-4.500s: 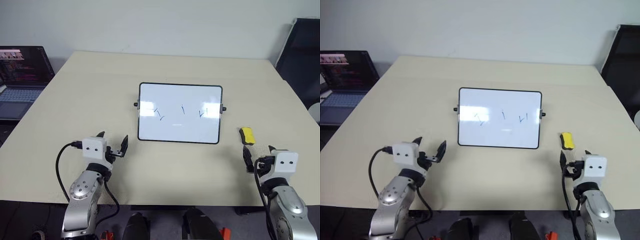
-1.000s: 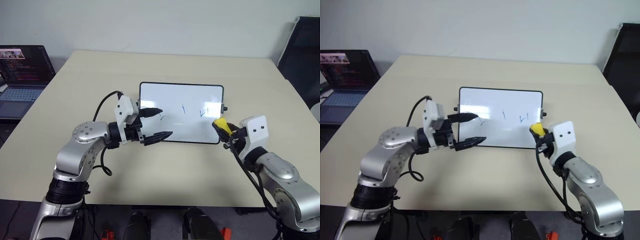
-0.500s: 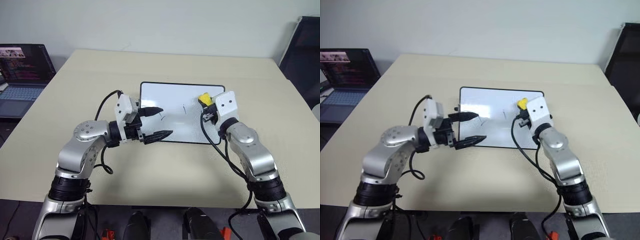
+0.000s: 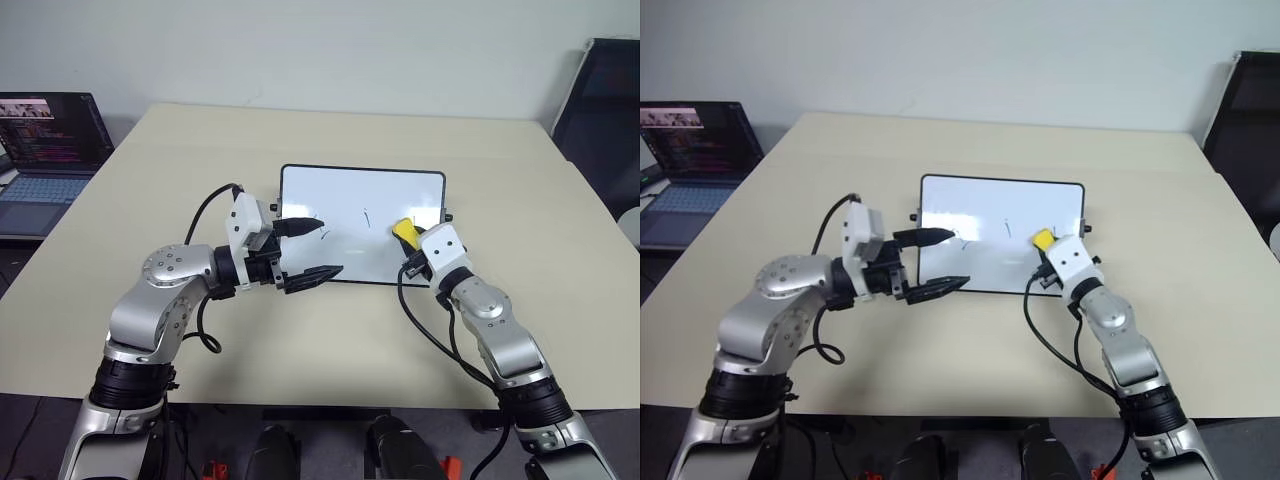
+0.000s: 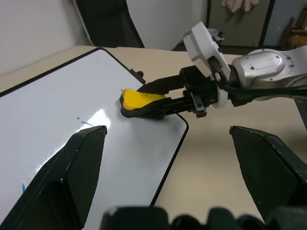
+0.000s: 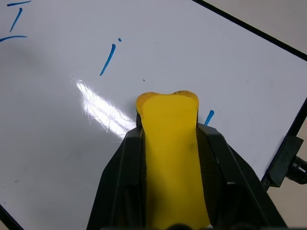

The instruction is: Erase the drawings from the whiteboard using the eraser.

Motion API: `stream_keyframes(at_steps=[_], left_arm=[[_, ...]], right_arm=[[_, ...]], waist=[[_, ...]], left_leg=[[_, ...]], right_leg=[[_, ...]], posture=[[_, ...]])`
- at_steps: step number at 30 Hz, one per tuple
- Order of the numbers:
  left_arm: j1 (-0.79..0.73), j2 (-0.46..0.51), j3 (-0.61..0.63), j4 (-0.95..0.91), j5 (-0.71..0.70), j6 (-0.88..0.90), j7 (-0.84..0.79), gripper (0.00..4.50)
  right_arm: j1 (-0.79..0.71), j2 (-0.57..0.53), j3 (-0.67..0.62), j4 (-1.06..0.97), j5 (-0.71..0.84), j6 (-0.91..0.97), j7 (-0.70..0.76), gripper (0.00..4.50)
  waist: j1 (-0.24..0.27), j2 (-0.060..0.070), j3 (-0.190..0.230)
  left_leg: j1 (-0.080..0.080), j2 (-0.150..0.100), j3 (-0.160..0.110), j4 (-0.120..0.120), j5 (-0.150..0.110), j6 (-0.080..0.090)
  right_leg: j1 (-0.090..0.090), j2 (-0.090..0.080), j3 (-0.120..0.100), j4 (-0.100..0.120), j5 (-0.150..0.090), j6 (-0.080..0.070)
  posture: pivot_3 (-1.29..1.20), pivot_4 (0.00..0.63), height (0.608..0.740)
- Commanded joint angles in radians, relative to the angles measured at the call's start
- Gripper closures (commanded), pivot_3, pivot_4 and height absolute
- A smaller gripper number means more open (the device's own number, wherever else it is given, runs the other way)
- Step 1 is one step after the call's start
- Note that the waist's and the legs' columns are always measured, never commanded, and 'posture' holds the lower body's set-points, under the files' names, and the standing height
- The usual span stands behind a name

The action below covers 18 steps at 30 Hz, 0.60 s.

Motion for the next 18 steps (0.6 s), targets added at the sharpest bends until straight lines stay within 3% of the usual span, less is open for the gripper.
stream_keyframes(at_steps=[1,7,12,18], left_arm=[[-0.015,0.007,0.014,-0.037,-0.019,-0.004,0.0,0.0],[0.013,0.016,0.004,-0.03,-0.02,-0.006,-0.024,0.0],[0.021,0.022,0.014,-0.017,-0.014,-0.017,-0.029,0.0],[0.029,0.028,0.023,-0.01,-0.01,-0.026,-0.028,0.0]], right_arm=[[-0.042,0.004,-0.058,0.046,-0.039,0.02,-0.061,3.4],[-0.097,0.011,-0.092,0.084,-0.018,0.139,-0.052,3.4],[-0.014,-0.02,-0.027,-0.007,0.004,0.297,0.081,3.4],[0.025,-0.125,0.103,-0.092,-0.092,0.31,0.189,3.4]], waist=[[-0.001,0.0,0.0],[-0.007,0.0,0.0],[-0.007,-0.003,-0.002],[-0.019,-0.004,-0.003]], left_leg=[[0.0,0.0,0.0,0.001,0.0,0.0],[0.0,0.0,0.0,0.003,0.0,0.001],[0.0,0.0,-0.002,0.001,0.0,0.001],[0.002,0.0,-0.004,0.003,0.0,0.0]], right_leg=[[0.0,0.0,0.0,0.0,0.0,0.0],[0.001,0.0,0.0,0.0,0.0,0.0],[0.001,0.0,-0.002,0.0,0.0,0.0],[0.0,-0.001,-0.004,-0.001,0.0,0.0]], posture=[[0.0,0.15,0.74],[0.0,0.15,0.74],[0.0,0.15,0.74],[0.0,0.15,0.74]])
